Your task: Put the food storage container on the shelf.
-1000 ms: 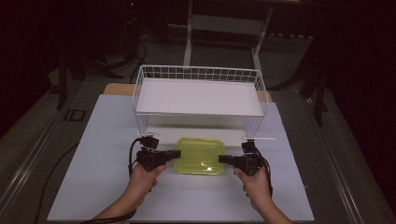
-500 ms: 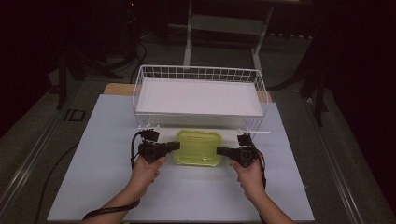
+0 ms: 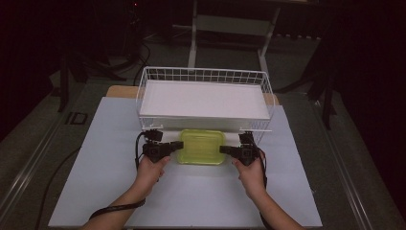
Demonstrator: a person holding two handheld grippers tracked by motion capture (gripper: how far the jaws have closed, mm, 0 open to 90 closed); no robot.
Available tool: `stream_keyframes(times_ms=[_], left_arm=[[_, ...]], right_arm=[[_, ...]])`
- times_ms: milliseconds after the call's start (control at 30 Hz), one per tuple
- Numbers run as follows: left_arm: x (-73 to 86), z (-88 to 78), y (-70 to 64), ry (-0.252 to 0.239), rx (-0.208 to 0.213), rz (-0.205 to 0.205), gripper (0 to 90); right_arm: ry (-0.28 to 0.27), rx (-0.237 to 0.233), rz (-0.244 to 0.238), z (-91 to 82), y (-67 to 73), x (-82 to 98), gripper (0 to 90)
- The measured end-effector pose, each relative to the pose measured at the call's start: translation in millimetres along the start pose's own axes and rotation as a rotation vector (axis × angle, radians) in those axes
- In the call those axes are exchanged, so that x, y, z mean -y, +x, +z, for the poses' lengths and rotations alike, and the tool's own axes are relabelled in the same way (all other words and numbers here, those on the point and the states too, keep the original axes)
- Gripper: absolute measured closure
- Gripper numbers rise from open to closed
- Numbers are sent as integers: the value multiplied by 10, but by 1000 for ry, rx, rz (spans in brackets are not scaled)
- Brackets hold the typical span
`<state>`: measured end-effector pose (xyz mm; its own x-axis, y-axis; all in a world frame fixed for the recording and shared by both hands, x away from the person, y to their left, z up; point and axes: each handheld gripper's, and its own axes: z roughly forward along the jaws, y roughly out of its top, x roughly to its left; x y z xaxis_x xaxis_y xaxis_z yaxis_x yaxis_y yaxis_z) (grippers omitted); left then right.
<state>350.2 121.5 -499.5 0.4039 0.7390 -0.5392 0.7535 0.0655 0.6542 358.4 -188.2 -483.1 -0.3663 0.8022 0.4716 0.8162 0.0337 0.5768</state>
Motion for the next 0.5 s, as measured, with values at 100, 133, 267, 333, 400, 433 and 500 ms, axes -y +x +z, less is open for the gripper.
stream_keyframes(times_ms=[100, 133, 267, 333, 400, 433, 500], left_arm=[[-38, 24, 17, -1, -6, 8, 800], [-46, 31, 27, -7, -7, 13, 800], [-51, 73, 64, -17, -11, 5, 800], [-47, 100, 80, -17, -14, 4, 799], [-46, 128, 95, -17, -18, 0, 799], [-46, 143, 102, -19, -23, 5, 799], [-44, 158, 107, -29, -20, 4, 799]], right_arm=[[-8, 6, 8, 26, -19, -44, 791], [-11, 7, 10, 34, -24, -53, 791], [-25, 16, 7, 71, -32, -73, 790], [-34, 30, 1, 100, -42, -77, 788], [-36, 34, 11, 131, -57, -70, 788], [-34, 34, 16, 143, -67, -65, 788], [-37, 39, 22, 165, -92, -58, 787]])
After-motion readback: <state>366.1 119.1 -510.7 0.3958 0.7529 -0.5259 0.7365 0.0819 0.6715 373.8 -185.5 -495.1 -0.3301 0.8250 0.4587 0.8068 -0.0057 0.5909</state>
